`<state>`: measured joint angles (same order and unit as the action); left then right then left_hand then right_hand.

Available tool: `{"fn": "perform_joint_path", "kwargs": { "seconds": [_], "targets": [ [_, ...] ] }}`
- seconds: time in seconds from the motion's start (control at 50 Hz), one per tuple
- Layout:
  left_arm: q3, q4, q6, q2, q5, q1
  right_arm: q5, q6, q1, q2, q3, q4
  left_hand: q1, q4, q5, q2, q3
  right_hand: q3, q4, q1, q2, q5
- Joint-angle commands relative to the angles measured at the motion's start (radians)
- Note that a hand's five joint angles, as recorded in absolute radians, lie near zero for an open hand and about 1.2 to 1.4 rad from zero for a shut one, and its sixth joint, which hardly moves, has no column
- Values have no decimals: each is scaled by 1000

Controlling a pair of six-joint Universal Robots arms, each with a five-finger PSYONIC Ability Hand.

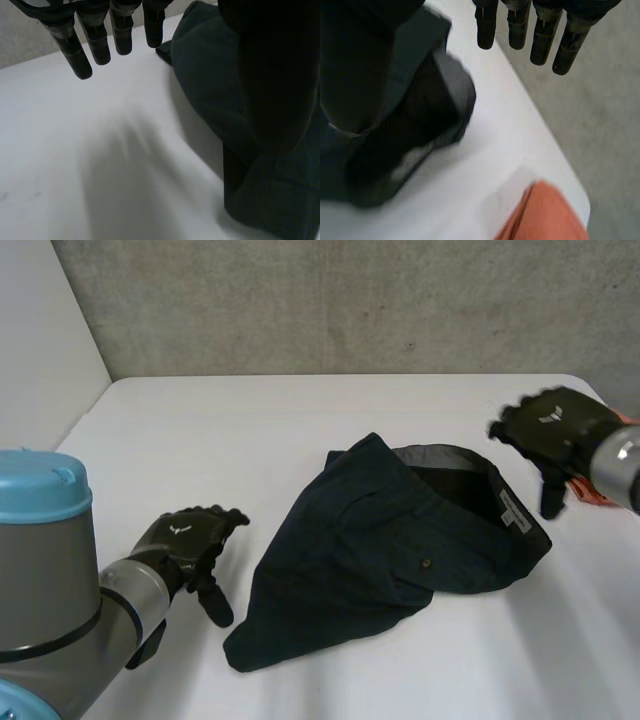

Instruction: Fold the laundry.

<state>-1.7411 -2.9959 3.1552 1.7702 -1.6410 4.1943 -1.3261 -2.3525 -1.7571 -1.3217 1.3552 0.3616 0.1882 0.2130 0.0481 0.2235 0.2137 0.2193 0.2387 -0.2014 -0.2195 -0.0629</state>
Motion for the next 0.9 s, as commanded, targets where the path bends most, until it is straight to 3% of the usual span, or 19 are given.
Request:
{"fn": "perform_joint_path", "kwargs": {
  "seconds": [0.02, 0.14, 0.3, 0.44, 0.52, 0.62, 0.64, 0.7, 0.9],
  "targets": [
    [-69, -2, -11, -31, -56, 0, 62, 4, -174, 160, -175, -1, 137, 112, 102, 102, 111, -45, -64, 27, 45, 63],
    [-103, 0, -12, -28, -59, -8, 97, 33, -265, 344, -330, -1, 154, 130, 120, 119, 129, -45, -64, 27, 45, 63],
    [-100, -5, -75, 31, -59, -25, 88, -5, -268, 557, -501, 5, 292, 268, 258, 257, 267, 12, -7, -30, -12, 6],
    [-55, -14, -80, 152, -57, -66, 84, -51, -268, 648, -541, 5, 348, 323, 314, 313, 323, 97, 78, -115, -97, -79],
    [-29, -17, -81, 201, -57, -95, 85, -65, -268, 677, -541, -4, 445, 420, 410, 409, 419, 279, 259, -297, -279, -261],
    [6, -58, -81, 227, -103, -115, 87, -79, -268, 702, -550, -7, 902, 877, 868, 867, 877, 584, 565, -602, -584, -566],
    [11, -69, -81, 227, -114, -115, 85, -79, -268, 710, -556, -10, 982, 957, 947, 946, 956, 806, 786, -824, -806, -788],
    [37, -107, -80, 227, -164, -117, 65, -82, -266, 723, -585, -35, 1208, 1183, 1174, 1173, 1182, 1176, 1156, -1194, -1176, -1158],
    [334, -156, -5, 256, -207, -70, -93, -128, -265, 691, -777, -240, 1208, 1183, 1174, 1173, 1183, 1177, 1158, -1195, -1177, -1159]
  ]
}}
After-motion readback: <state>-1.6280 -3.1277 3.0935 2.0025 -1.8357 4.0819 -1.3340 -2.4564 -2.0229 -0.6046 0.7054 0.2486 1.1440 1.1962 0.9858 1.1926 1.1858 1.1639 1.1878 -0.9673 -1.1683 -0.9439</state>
